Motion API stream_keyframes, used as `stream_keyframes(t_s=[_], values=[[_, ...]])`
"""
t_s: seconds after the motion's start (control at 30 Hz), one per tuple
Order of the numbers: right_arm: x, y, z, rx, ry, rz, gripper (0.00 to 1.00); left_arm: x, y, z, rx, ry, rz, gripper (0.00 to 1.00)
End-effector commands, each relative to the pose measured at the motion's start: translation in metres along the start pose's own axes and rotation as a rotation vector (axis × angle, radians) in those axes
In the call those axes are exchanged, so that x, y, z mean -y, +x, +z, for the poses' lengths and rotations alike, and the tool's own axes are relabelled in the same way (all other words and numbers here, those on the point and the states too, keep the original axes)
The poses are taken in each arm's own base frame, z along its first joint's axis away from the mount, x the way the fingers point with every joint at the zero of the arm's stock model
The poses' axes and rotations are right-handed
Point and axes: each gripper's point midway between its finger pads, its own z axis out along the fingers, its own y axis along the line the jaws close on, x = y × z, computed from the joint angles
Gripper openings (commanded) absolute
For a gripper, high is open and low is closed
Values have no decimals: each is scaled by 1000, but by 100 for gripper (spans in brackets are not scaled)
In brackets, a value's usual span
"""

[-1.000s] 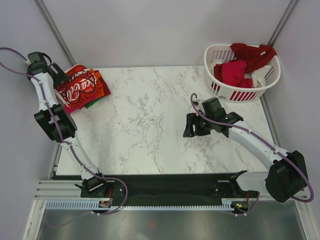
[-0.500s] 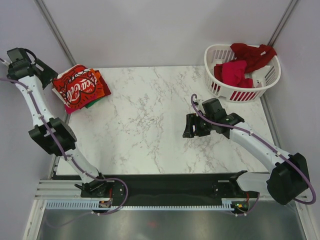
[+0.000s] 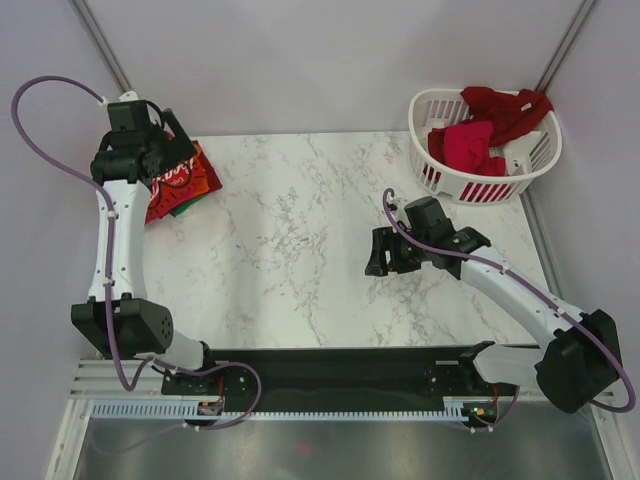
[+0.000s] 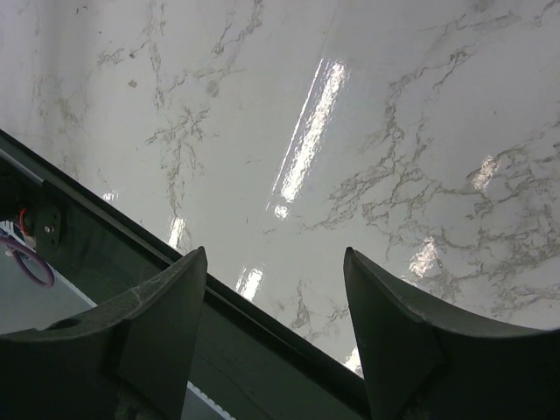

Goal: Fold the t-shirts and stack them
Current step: Neatly place the folded tshirt to the corner

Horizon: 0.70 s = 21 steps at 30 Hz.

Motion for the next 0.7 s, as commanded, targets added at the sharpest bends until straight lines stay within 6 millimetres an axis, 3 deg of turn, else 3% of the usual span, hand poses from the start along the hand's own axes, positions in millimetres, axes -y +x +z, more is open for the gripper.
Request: stream_keyframes(t_s=[0.0, 0.03, 0.1, 0.13, 0.17, 0.23, 0.27, 0.33, 0.37, 0.43, 0.47, 0.5, 0.53, 0.57, 0.63, 0.67], values=[[-7, -7, -9, 53, -19, -26, 73, 23, 9, 6, 19, 125, 61, 96], [-7, -5, -9, 51, -20, -28, 73, 48, 18, -9, 31, 210, 99, 96], [-11, -7, -15, 73, -32, -31, 73, 73, 51, -11, 16, 318, 145, 96], [-12, -7, -16, 78, -35, -28, 73, 93, 62, -32, 30, 400, 172, 96], [-13, -7, -17, 82, -36, -30, 74, 97, 84, -31, 4, 431, 192, 96], [-15, -10, -21, 95, -38, -26, 74, 116, 112, -51, -5, 515, 252, 96], [-15, -9, -22, 90, -36, -22, 74, 113, 129, -62, -4, 539, 278, 96], [-21, -11, -27, 101, -52, -25, 74, 114, 143, -78, 42, 549, 323, 95], [-23, -12, -28, 109, -58, -29, 75, 98, 152, -89, 83, 548, 340, 96], [-28, -16, -35, 143, -71, -38, 77, 83, 145, -101, 192, 542, 327, 97], [-28, -19, -38, 166, -71, -38, 78, 70, 158, -94, 208, 522, 335, 100], [-31, -22, -45, 198, -74, -46, 78, 58, 141, -117, 328, 543, 309, 100], [-27, -26, -48, 225, -47, -45, 79, 56, 128, -127, 431, 556, 320, 100], [-24, -28, -53, 249, -28, -36, 79, 48, 136, -124, 465, 555, 355, 100], [-21, -33, -65, 310, 0, -27, 80, 35, 110, -156, 700, 574, 368, 100], [-13, -36, -69, 336, 45, -10, 80, 28, 123, -148, 714, 565, 389, 100]])
